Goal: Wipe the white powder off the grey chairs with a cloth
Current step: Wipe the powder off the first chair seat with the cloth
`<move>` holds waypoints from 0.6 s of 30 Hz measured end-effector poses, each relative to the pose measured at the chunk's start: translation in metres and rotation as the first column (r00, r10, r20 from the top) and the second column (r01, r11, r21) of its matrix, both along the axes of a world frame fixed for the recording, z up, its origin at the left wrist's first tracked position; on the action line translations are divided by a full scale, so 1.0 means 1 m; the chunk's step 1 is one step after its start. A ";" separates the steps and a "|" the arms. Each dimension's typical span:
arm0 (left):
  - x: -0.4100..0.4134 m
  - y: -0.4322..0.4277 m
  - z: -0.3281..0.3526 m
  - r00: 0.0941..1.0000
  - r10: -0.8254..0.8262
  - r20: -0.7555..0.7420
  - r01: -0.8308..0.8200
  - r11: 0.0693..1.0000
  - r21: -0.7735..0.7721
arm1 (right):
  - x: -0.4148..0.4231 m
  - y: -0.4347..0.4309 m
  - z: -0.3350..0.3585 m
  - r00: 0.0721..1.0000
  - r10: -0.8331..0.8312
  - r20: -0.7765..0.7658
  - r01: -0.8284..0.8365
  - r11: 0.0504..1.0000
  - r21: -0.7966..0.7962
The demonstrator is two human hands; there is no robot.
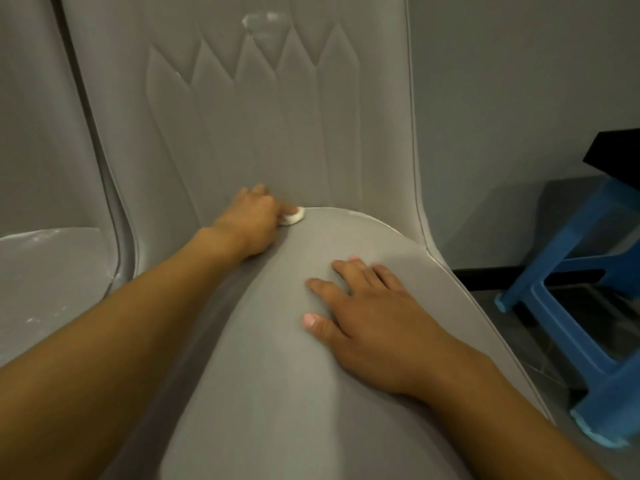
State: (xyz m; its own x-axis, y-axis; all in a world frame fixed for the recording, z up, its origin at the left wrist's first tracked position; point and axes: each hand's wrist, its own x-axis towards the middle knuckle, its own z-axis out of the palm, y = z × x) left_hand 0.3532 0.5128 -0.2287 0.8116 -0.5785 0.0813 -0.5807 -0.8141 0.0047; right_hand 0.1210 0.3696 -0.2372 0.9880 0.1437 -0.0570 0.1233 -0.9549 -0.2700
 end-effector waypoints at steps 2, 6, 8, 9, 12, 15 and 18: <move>0.000 0.031 -0.002 0.994 0.108 -0.014 -0.108 0.994 -0.011 | 0.000 0.001 0.000 1.000 0.002 -0.005 -0.002 1.000 -0.003; -0.013 0.073 0.002 0.980 0.192 -0.056 -0.196 0.978 -0.067 | 0.001 0.000 -0.003 1.000 0.006 0.001 -0.006 1.000 -0.013; -0.022 0.089 0.007 0.964 0.265 -0.031 -0.267 0.956 -0.124 | 0.001 -0.001 -0.004 1.000 0.004 0.015 -0.004 1.000 -0.012; -0.029 0.095 0.009 0.952 0.305 -0.010 -0.304 0.943 -0.134 | 0.001 0.000 -0.005 1.000 0.004 0.019 -0.004 1.000 -0.008; -0.045 0.095 0.008 0.938 0.346 -0.025 -0.346 0.935 -0.072 | 0.003 0.000 -0.006 0.999 0.003 0.032 -0.003 1.000 -0.016; -0.050 0.094 0.017 0.947 0.298 -0.120 -0.298 0.954 0.013 | 0.002 -0.001 -0.005 1.000 0.000 0.031 0.001 1.000 -0.025; -0.053 0.109 0.032 0.928 0.274 -0.253 -0.267 0.962 0.061 | 0.001 0.000 -0.004 1.000 -0.002 0.029 0.003 1.000 -0.031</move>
State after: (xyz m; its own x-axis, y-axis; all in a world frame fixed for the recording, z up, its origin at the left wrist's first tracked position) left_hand 0.3005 0.6217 -0.1968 0.9289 -0.3331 -0.1617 -0.3201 -0.9419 0.1018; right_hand 0.1216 0.3696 -0.2409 0.9896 0.1398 -0.0328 0.1282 -0.9632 -0.2362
